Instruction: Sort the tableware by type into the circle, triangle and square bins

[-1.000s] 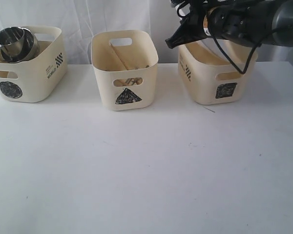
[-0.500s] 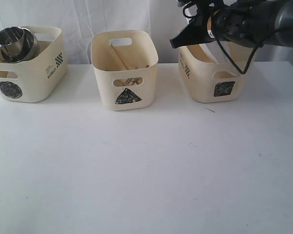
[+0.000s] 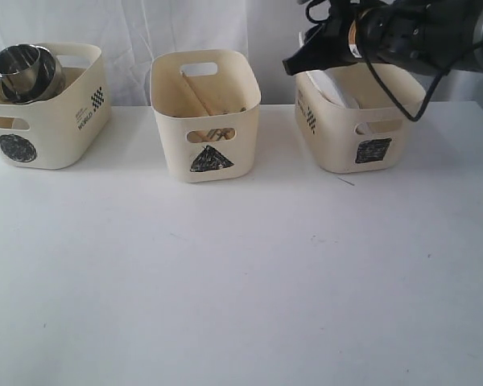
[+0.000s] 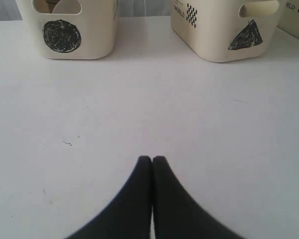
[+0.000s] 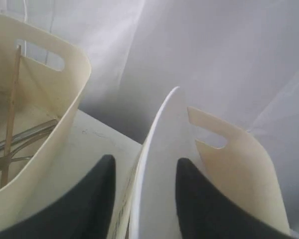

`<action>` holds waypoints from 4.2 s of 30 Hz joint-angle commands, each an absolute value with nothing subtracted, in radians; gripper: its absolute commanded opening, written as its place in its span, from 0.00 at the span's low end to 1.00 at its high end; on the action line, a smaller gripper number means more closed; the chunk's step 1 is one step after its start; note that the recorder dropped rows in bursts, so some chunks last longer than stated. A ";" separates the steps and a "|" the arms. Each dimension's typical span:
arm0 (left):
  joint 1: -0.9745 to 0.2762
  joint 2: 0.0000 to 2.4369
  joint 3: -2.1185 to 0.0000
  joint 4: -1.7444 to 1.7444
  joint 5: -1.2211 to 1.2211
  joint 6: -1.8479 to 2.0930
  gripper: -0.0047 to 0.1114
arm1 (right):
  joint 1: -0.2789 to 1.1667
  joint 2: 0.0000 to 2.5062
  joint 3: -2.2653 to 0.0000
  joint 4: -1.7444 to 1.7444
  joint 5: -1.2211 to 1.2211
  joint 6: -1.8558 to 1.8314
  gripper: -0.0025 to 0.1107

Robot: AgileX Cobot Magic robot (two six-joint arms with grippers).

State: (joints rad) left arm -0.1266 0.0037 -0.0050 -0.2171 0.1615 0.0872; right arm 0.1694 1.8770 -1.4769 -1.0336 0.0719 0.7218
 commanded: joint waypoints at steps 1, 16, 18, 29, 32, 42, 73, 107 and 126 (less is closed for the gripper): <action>-0.130 0.000 0.000 -0.222 0.158 0.086 0.04 | 0.172 1.814 -1.444 -1.043 0.085 0.741 0.34; -0.130 0.000 0.000 -0.222 0.158 0.086 0.04 | 0.179 1.330 -1.007 -0.990 0.119 0.771 0.15; -0.130 0.000 0.000 -0.222 0.158 0.086 0.04 | 0.179 1.234 -0.907 -0.964 0.119 0.771 0.03; -0.130 0.000 0.000 -0.222 0.158 0.086 0.04 | 0.179 0.512 -0.353 -0.842 0.138 0.835 0.02; -0.130 0.000 0.000 -0.222 0.158 0.086 0.04 | 0.179 0.376 -0.279 -0.842 0.159 0.835 0.02; -0.130 0.000 0.000 -0.222 0.158 0.086 0.04 | 0.179 0.291 -0.220 -0.798 0.210 0.860 0.02; -0.130 0.000 0.000 -0.222 0.158 0.086 0.04 | 0.176 0.000 0.000 -0.006 0.221 -0.270 0.02; -0.130 0.000 0.000 -0.222 0.158 0.086 0.04 | 0.178 0.000 0.000 -0.101 0.277 -0.070 0.02; -0.130 0.000 0.000 -0.222 0.158 0.086 0.04 | 0.178 0.000 0.000 -0.101 0.277 -0.070 0.02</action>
State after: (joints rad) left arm -0.1266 0.0037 -0.0034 -0.2171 0.1615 0.0872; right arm 0.1794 0.0062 -0.0043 -0.0955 0.2794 -0.0710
